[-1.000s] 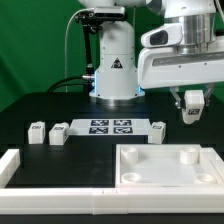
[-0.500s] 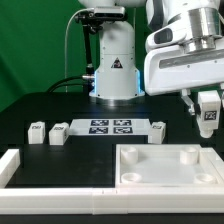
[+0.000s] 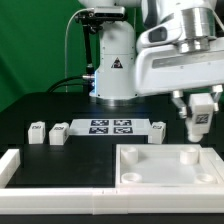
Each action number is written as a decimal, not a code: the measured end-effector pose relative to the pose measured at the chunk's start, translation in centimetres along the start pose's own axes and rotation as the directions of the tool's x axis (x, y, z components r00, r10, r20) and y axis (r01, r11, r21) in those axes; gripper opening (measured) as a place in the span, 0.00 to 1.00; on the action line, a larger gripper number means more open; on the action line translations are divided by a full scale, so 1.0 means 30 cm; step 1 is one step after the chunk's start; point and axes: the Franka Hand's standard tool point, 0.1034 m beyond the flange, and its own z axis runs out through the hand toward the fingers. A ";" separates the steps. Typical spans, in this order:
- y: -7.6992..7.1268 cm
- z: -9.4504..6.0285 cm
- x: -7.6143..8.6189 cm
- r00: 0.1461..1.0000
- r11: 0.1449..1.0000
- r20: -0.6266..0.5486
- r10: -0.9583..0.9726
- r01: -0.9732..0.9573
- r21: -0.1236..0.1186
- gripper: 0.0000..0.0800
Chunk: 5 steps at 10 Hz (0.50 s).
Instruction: Assemble one leg
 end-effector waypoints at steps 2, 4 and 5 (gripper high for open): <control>0.024 0.044 0.050 1.000 1.000 -0.010 -0.020 0.020 -0.002 0.36; 0.046 0.072 0.074 0.999 1.000 -0.048 -0.013 0.013 -0.009 0.36; 0.041 0.073 0.070 0.999 1.000 -0.044 -0.015 0.015 -0.007 0.36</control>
Offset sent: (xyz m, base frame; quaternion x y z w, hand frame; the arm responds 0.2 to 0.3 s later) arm 0.0277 -0.0057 -0.0075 0.0121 0.0897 0.0162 0.9958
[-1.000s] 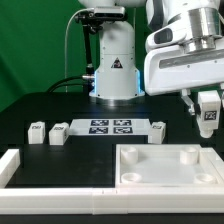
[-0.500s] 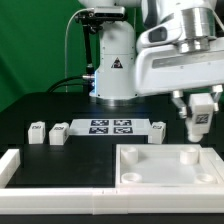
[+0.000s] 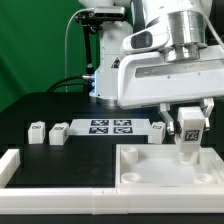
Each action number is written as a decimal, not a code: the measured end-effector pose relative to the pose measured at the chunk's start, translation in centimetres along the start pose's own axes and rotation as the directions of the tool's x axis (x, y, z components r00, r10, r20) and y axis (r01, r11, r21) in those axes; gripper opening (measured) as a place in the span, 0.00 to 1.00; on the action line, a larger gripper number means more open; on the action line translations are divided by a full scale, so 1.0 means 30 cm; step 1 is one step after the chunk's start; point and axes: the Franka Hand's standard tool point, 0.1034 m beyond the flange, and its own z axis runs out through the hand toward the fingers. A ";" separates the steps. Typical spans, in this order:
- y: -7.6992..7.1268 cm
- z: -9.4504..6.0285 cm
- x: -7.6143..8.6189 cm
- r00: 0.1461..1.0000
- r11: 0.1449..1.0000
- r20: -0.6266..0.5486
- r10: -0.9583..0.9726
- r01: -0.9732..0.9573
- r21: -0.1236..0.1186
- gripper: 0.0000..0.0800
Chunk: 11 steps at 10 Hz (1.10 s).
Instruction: Assemble one leg
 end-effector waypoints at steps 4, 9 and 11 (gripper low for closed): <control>-0.030 0.008 -0.023 0.990 1.000 -0.139 -0.009 0.008 -0.006 0.36; -0.089 0.075 0.026 0.988 1.000 -0.156 -0.021 0.023 0.012 0.36; -0.081 0.100 -0.004 0.989 1.000 -0.148 -0.021 0.023 0.008 0.36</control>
Offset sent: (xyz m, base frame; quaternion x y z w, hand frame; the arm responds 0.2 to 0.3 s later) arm -0.0241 0.0268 0.0087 -0.0046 0.0159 0.0228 0.9996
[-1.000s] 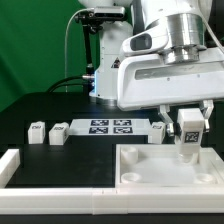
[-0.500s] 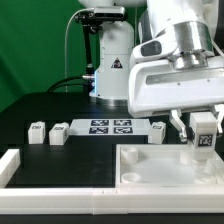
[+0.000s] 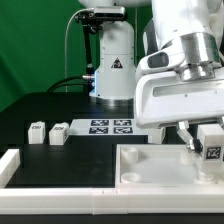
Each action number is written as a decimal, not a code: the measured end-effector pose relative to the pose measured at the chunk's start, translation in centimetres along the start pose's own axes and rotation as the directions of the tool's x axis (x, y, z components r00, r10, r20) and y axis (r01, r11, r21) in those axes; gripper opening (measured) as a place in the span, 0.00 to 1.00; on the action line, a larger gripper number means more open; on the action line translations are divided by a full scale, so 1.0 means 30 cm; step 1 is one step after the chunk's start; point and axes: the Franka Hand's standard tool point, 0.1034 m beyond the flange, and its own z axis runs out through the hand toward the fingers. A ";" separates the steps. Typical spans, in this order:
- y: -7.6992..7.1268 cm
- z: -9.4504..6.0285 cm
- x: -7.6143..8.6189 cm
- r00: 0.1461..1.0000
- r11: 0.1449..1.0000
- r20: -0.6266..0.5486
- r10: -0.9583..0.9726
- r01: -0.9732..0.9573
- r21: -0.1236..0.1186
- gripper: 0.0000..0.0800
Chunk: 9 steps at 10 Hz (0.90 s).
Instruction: Assemble one leg
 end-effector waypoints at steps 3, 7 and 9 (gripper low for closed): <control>-0.001 0.003 -0.045 1.000 1.000 0.018 -0.003 0.003 -0.001 0.36; 0.004 0.022 -0.071 1.000 1.000 0.018 -0.013 0.013 -0.003 0.36; 0.003 0.028 -0.082 0.999 1.000 0.041 -0.013 0.013 -0.001 0.43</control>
Offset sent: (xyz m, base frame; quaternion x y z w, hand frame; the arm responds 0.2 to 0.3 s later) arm -0.0120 -0.0012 -0.0118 0.0006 0.0097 0.0065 0.9999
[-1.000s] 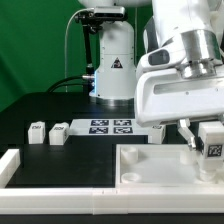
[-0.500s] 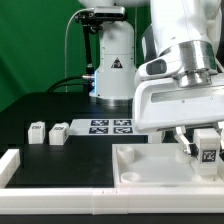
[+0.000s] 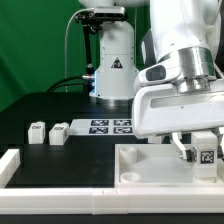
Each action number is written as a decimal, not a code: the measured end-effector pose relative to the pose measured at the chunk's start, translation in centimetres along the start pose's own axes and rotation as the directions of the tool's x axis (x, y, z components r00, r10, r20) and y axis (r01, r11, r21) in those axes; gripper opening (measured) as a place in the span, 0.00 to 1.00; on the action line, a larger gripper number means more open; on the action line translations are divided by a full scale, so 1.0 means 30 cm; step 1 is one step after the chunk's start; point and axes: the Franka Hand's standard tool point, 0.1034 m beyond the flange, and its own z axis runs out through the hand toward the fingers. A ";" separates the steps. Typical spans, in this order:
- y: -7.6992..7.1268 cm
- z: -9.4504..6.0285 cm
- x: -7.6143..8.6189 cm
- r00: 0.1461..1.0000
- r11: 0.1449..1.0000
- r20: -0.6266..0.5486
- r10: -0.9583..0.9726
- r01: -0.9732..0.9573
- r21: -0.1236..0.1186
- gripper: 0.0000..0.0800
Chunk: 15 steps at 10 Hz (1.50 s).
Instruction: Assemble one leg
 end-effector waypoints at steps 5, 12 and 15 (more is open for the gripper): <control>0.000 0.001 -0.002 1.000 1.000 0.002 0.000 0.000 0.000 0.80; -0.005 -0.051 0.054 1.000 1.000 0.019 0.020 -0.020 0.001 0.81; -0.011 -0.040 0.036 0.994 1.000 0.109 0.022 -0.023 0.013 0.81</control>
Offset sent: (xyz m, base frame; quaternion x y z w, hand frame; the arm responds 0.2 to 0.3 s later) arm 0.0000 0.0000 0.0000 0.0000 0.0000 0.0000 1.0000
